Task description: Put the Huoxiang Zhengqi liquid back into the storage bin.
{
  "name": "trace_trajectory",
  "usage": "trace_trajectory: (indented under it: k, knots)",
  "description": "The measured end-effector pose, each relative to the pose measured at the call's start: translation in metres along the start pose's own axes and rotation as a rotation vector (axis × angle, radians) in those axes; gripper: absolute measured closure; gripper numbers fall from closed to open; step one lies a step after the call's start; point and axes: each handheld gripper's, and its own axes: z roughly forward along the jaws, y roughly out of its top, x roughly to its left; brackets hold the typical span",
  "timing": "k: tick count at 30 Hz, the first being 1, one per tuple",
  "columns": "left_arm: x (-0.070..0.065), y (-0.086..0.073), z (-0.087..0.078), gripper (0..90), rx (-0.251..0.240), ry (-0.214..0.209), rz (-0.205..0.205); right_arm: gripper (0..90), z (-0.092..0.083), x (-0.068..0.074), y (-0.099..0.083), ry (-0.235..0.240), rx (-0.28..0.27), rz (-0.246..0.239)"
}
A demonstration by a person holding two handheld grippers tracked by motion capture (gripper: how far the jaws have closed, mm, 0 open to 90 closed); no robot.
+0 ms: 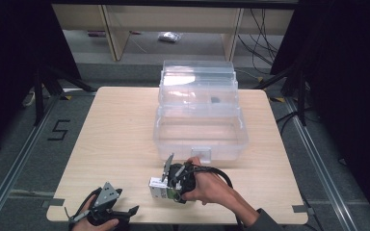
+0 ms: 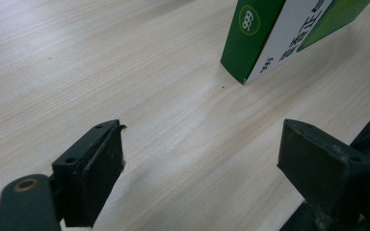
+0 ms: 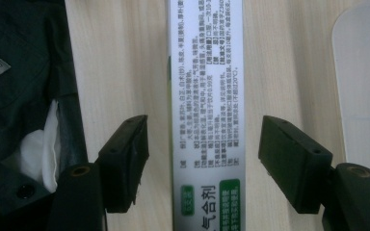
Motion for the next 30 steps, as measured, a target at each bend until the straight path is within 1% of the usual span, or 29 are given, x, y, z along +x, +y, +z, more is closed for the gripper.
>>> trace_trajectory:
  k: [2, 3, 4, 5, 8, 9, 10, 11, 13, 14, 15, 16, 17, 20, 21, 22, 23, 24, 25, 26, 27, 28, 30]
  knots:
    - [0.000, 0.000, 0.000, 15.5, 0.004, -0.003, 0.005, 38.4, 0.003, -0.001, 0.002, 0.009, 0.010, -0.006]
    - [0.000, 0.000, 0.000, 15.5, 0.001, -0.002, 0.004, 40.3, 0.004, -0.001, 0.004, 0.010, 0.025, -0.019]
    - [0.000, 0.000, 0.000, 15.5, 0.001, -0.002, 0.004, 40.3, 0.004, -0.001, 0.004, 0.010, 0.025, -0.019]
    - [0.000, 0.000, 0.000, 15.5, -0.001, -0.001, 0.003, 41.4, 0.006, -0.002, 0.006, 0.018, 0.023, -0.036]
    - [0.000, 0.000, -0.001, 15.5, 0.005, -0.002, 0.006, 43.1, 0.007, -0.002, 0.007, 0.020, 0.031, -0.034]
    - [0.000, 0.000, 0.000, 15.5, -0.001, -0.002, 0.004, 44.4, 0.009, -0.004, 0.008, 0.026, 0.043, -0.050]
    - [0.000, 0.000, 0.000, 15.5, -0.001, -0.002, 0.004, 44.4, 0.009, -0.004, 0.008, 0.026, 0.043, -0.050]
    - [-0.001, 0.000, -0.001, 15.5, 0.003, -0.001, 0.002, 45.0, 0.011, -0.007, 0.009, 0.020, 0.020, -0.089]
    - [0.000, 0.000, -0.001, 15.5, 0.002, -0.001, 0.003, 46.5, 0.012, -0.008, 0.010, 0.021, 0.037, -0.081]
    - [0.000, 0.000, -0.001, 15.5, 0.002, -0.002, 0.002, 47.0, 0.013, -0.007, 0.010, 0.032, 0.045, -0.056]
    - [-0.001, 0.001, -0.001, 15.5, 0.003, 0.000, 0.004, 47.2, 0.014, -0.009, 0.011, 0.030, 0.042, -0.080]
    - [-0.001, 0.001, -0.001, 15.5, 0.003, 0.000, 0.004, 47.2, 0.014, -0.009, 0.011, 0.030, 0.042, -0.080]
    - [-0.001, 0.000, -0.001, 15.5, 0.002, -0.011, 0.009, 47.5, 0.016, -0.008, 0.012, 0.032, 0.053, -0.068]
    - [-0.001, 0.001, -0.001, 15.5, 0.004, -0.011, 0.005, 48.1, 0.018, -0.009, 0.013, 0.039, 0.059, -0.079]
    - [-0.001, 0.001, 0.000, 15.5, -0.001, -0.001, -0.002, 48.3, 0.019, -0.007, 0.013, 0.043, 0.072, -0.044]
    - [-0.001, 0.001, -0.001, 15.5, 0.001, -0.011, -0.001, 48.6, 0.020, -0.007, 0.014, 0.053, 0.083, -0.032]
    - [-0.001, 0.000, -0.001, 15.5, 0.003, -0.012, 0.006, 49.2, 0.021, -0.009, 0.016, 0.048, 0.069, -0.081]
    - [-0.001, 0.000, -0.002, 15.5, 0.006, -0.012, 0.009, 49.2, 0.022, -0.009, 0.016, 0.044, 0.076, -0.073]
    - [-0.001, 0.001, -0.002, 15.5, 0.009, -0.015, 0.005, 50.1, 0.024, -0.007, 0.017, 0.051, 0.089, -0.055]
    - [-0.001, 0.001, -0.002, 15.5, 0.009, -0.015, 0.005, 50.1, 0.024, -0.007, 0.017, 0.051, 0.089, -0.055]
    - [-0.001, 0.001, -0.002, 15.5, 0.007, -0.015, 0.006, 50.4, 0.026, -0.012, 0.019, 0.038, 0.068, -0.142]
    - [-0.001, 0.000, -0.002, 15.5, 0.001, -0.016, 0.008, 50.9, 0.027, -0.012, 0.019, 0.040, 0.071, -0.143]
    - [-0.001, 0.001, -0.002, 15.5, 0.010, -0.015, 0.006, 52.3, 0.028, -0.011, 0.020, 0.044, 0.075, -0.151]
